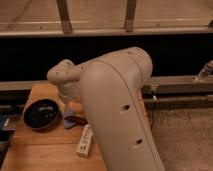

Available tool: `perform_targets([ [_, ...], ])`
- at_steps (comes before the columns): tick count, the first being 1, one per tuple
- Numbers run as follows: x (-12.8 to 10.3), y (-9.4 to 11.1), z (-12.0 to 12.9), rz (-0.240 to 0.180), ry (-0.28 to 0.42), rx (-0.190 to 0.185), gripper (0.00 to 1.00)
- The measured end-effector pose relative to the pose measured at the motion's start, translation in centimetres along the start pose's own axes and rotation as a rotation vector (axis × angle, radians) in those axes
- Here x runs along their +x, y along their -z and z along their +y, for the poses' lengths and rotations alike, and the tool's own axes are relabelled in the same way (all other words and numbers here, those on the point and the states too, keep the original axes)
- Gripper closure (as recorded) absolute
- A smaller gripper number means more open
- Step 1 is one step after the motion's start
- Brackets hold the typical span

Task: Wipe the white sponge on the table

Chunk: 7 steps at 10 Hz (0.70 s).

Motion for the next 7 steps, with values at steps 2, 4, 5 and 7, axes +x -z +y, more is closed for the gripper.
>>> perform_targets([
  [2, -1.1, -1.1, 0.4, -0.005, 0.007, -0.026, 0.38],
  [4, -1.4, -2.5, 0.2, 0.011, 0.006, -0.041, 0.38],
  [5, -1.6, -3.7, 0.4, 0.033, 0.011, -0.044, 0.38],
  [7, -1.8, -5.5, 0.5, 0.073, 0.017, -0.036, 0.38],
])
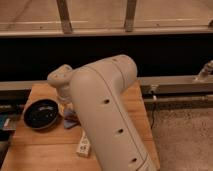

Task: Wipe the white sponge on the table

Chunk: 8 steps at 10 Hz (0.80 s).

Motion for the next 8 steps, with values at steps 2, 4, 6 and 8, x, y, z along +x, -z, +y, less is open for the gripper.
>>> perform_targets([
  [2, 0.3, -1.5, -0.7, 0.021, -0.014, -0.011, 0.38],
  [4, 0.5, -2.3, -0.7, 0.025, -0.023, -0.033, 0.38],
  [6, 1.0, -2.5, -1.0, 0.014, -0.031, -0.053, 0.43],
  [8, 1.1, -2.2, -0.5, -0.006, -0.017, -0.061, 0.62],
])
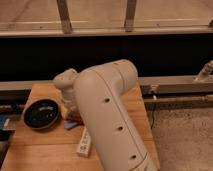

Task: Wipe the white sponge on the table

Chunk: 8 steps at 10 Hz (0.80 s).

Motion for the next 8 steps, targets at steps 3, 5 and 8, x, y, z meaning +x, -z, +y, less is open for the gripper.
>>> perform_targets([
  [3, 0.3, 1.2, 0.2, -0.03, 0.016, 0.008, 0.9],
  [5, 0.4, 1.8, 0.2, -0.047, 0.02, 0.012, 1.0],
  [8, 3.0, 2.8, -0.8, -0.029, -0.014, 0.035, 1.0],
])
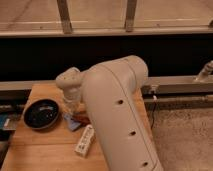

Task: Wipe the white sponge on the table

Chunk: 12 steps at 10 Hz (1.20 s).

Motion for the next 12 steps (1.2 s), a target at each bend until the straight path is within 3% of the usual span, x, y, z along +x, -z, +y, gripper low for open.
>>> perform_targets([
  [3, 3.3, 1.3, -2.6, 0.02, -0.055, 0.03, 1.0],
  [5, 3.0, 1.9, -3.6, 0.02, -0.063, 0.045, 1.0],
  [7, 1.0, 2.8, -4.4, 0.007, -0.052, 0.057, 1.0],
  [9, -2.9, 3.2, -4.0, -0.006, -0.018, 0.062, 1.0],
  [12, -7.6, 2.7, -1.1, -0.009, 0.083, 0.058, 1.0],
])
